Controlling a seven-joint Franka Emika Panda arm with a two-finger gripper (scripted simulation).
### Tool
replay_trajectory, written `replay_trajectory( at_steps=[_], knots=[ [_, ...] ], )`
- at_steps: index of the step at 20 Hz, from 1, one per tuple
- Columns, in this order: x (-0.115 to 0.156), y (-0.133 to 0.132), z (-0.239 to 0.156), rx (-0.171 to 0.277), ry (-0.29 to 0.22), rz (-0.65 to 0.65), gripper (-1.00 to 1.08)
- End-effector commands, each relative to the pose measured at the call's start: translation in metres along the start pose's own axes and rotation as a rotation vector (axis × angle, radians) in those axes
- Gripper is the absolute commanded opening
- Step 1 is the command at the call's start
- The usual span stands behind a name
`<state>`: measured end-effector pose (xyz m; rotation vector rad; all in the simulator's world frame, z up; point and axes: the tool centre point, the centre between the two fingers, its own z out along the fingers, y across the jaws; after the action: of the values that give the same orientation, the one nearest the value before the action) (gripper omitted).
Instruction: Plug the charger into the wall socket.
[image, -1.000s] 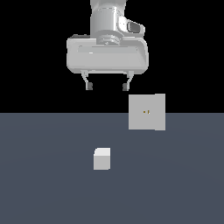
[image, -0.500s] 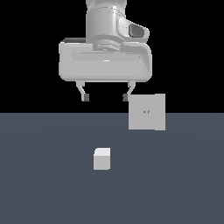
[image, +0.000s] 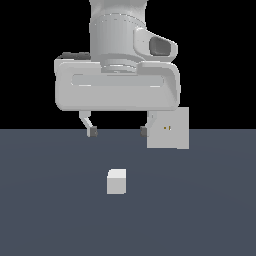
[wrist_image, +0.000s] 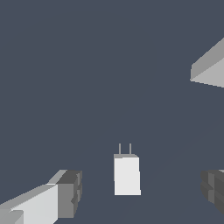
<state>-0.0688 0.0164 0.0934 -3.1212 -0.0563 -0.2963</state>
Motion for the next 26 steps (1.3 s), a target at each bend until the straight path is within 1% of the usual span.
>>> replay_trajectory(
  at_steps=[1, 6, 11, 19, 26],
  knots=[
    [-0.007, -0.001, 0.007, 0.000, 0.018, -0.002, 1.00],
    [-0.016, -0.002, 0.018, -0.001, 0.041, -0.005, 1.00],
    [-0.021, -0.002, 0.025, -0.001, 0.054, -0.006, 1.00],
    [-0.023, -0.002, 0.029, -0.001, 0.055, -0.006, 1.00],
    [-0.027, -0.002, 0.050, -0.001, 0.056, -0.006, 1.00]
  ],
)
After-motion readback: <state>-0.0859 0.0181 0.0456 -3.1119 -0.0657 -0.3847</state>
